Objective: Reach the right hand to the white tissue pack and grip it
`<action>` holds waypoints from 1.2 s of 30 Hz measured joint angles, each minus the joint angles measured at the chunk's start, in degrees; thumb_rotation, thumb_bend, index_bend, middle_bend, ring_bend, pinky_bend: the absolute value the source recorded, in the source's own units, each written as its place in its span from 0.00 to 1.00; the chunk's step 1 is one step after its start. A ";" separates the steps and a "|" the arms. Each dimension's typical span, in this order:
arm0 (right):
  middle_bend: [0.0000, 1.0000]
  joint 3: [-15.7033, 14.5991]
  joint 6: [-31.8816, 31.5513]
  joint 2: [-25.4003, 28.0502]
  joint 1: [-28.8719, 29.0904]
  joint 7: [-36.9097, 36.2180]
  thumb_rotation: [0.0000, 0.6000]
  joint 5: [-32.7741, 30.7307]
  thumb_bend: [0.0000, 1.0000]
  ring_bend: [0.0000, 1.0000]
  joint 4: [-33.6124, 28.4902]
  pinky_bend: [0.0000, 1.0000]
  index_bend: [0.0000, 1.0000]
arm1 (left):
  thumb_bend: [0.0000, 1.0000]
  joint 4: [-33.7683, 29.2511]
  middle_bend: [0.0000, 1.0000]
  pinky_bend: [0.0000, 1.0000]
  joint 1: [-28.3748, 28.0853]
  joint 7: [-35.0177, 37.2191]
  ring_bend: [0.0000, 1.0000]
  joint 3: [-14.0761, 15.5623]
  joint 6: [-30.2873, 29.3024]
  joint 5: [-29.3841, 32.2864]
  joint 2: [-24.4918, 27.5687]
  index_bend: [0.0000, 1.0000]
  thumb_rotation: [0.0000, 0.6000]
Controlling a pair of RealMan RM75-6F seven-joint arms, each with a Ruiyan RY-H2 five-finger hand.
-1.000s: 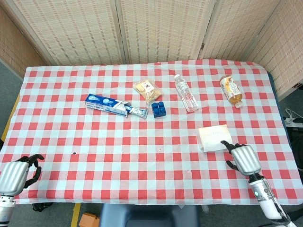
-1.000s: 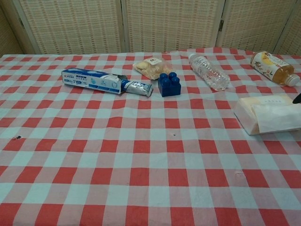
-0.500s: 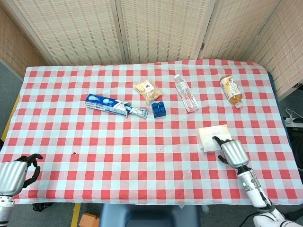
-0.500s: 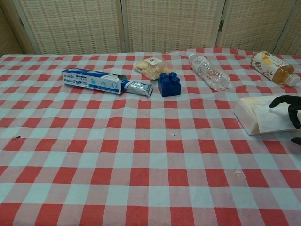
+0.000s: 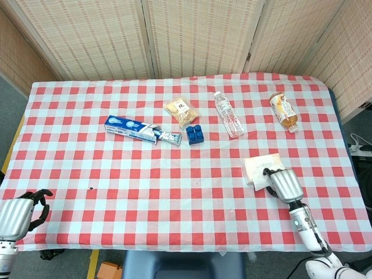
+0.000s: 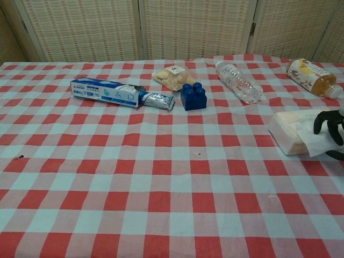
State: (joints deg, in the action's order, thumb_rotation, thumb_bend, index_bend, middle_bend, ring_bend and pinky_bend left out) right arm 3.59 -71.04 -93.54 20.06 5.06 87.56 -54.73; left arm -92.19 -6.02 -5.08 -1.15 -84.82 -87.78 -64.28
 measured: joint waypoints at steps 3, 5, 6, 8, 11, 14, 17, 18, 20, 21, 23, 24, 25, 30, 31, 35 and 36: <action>0.66 0.07 -0.17 -0.48 0.13 -0.42 1.00 -0.16 0.31 0.66 0.96 0.78 0.49 | 0.49 -0.04 0.55 0.69 0.02 -0.14 0.49 0.03 -0.01 -0.02 0.00 0.41 1.00; 0.67 0.09 -0.22 -0.73 0.21 -0.66 1.00 -0.27 0.34 0.67 1.45 0.78 0.51 | 0.49 -0.07 0.55 0.69 0.01 -0.24 0.49 0.05 0.04 -0.03 0.01 0.41 1.00; 0.67 0.12 -0.27 -0.89 0.25 -0.75 1.00 -0.35 0.36 0.67 1.73 0.78 0.52 | 0.49 -0.08 0.55 0.69 0.00 -0.27 0.49 0.05 0.07 -0.03 0.00 0.41 1.00; 0.67 0.19 -0.42 -1.15 0.28 -0.81 1.00 -0.51 0.39 0.68 2.08 0.79 0.54 | 0.49 -0.09 0.55 0.69 -0.03 -0.35 0.49 0.05 0.17 0.01 -0.02 0.41 1.00; 0.68 0.31 -0.88 -1.30 0.25 -1.03 1.00 -0.65 0.45 0.69 2.16 0.80 0.59 | 0.49 -0.12 0.55 0.69 -0.05 -0.46 0.49 0.09 0.28 0.04 -0.05 0.41 1.00; 0.68 0.50 -1.67 -1.32 0.18 -1.58 1.00 -0.69 0.54 0.69 1.85 0.81 0.65 | 0.49 -0.10 0.55 0.69 -0.09 -0.52 0.49 0.10 0.38 0.06 -0.06 0.41 1.00; 0.68 0.68 -2.44 -0.92 0.07 -1.73 1.00 -0.70 0.60 0.70 0.90 0.82 0.68 | 0.49 -0.12 0.55 0.69 -0.08 -0.55 0.49 0.09 0.34 0.04 -0.06 0.41 1.00; 0.68 0.75 -2.78 -0.65 0.02 -1.63 1.00 -0.69 0.60 0.70 0.38 0.82 0.68 | 0.49 -0.13 0.55 0.69 -0.07 -0.55 0.49 0.10 0.33 0.04 -0.06 0.41 1.00; 0.68 0.83 -3.28 -0.20 -0.08 -1.36 1.00 -0.66 0.60 0.70 -0.47 0.82 0.68 | 0.49 -0.13 0.55 0.69 -0.08 -0.58 0.49 0.12 0.34 -0.01 -0.08 0.41 1.00; 0.68 0.85 -3.46 0.11 -0.16 -1.19 1.00 -0.69 0.61 0.70 -1.06 0.82 0.68 | 0.49 -0.13 0.55 0.69 -0.10 -0.59 0.49 0.12 0.37 -0.02 -0.08 0.41 1.00; 0.68 0.81 -3.52 0.61 -0.27 -1.00 1.00 -0.75 0.61 0.70 -1.96 0.82 0.68 | 0.49 -0.15 0.55 0.69 -0.11 -0.62 0.49 0.14 0.38 -0.06 -0.06 0.41 1.00; 0.68 0.71 -3.49 0.97 -0.36 -0.82 1.00 -0.78 0.61 0.70 -2.54 0.82 0.68 | 0.49 -0.16 0.55 0.69 -0.12 -0.61 0.49 0.13 0.39 -0.05 -0.07 0.41 1.00; 0.68 0.59 -3.45 1.24 -0.42 -0.64 1.00 -0.78 0.61 0.70 -2.94 0.82 0.68 | 0.49 -0.17 0.55 0.69 -0.11 -0.61 0.49 0.12 0.38 -0.01 -0.07 0.41 1.00; 0.68 -0.20 -2.67 2.27 -0.63 0.42 1.00 -0.77 0.61 0.70 -4.51 0.82 0.64 | 0.49 -0.16 0.55 0.69 -0.11 -0.55 0.49 0.09 0.40 0.05 -0.08 0.41 1.00; 0.68 -0.30 -2.45 2.43 -0.64 0.59 1.00 -0.82 0.61 0.70 -4.78 0.82 0.63 | 0.49 -0.16 0.55 0.69 -0.11 -0.52 0.49 0.07 0.37 0.05 -0.07 0.41 1.00; 0.68 -0.75 -1.80 3.02 -0.73 1.52 1.00 -0.98 0.60 0.70 -5.69 0.82 0.62 | 0.49 -0.11 0.55 0.69 -0.08 -0.45 0.49 0.07 0.30 0.01 -0.08 0.41 1.00; 0.68 -0.88 -1.64 3.16 -0.76 1.68 1.00 -1.01 0.61 0.70 -5.92 0.82 0.62 | 0.49 -0.11 0.55 0.69 -0.09 -0.43 0.49 0.07 0.31 0.01 -0.07 0.41 1.00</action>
State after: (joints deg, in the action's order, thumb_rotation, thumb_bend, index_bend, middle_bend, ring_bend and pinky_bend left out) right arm 2.71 -72.68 -90.38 19.30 6.74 86.54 -60.65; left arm -92.30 -6.11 -5.52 -1.08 -84.51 -87.77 -64.35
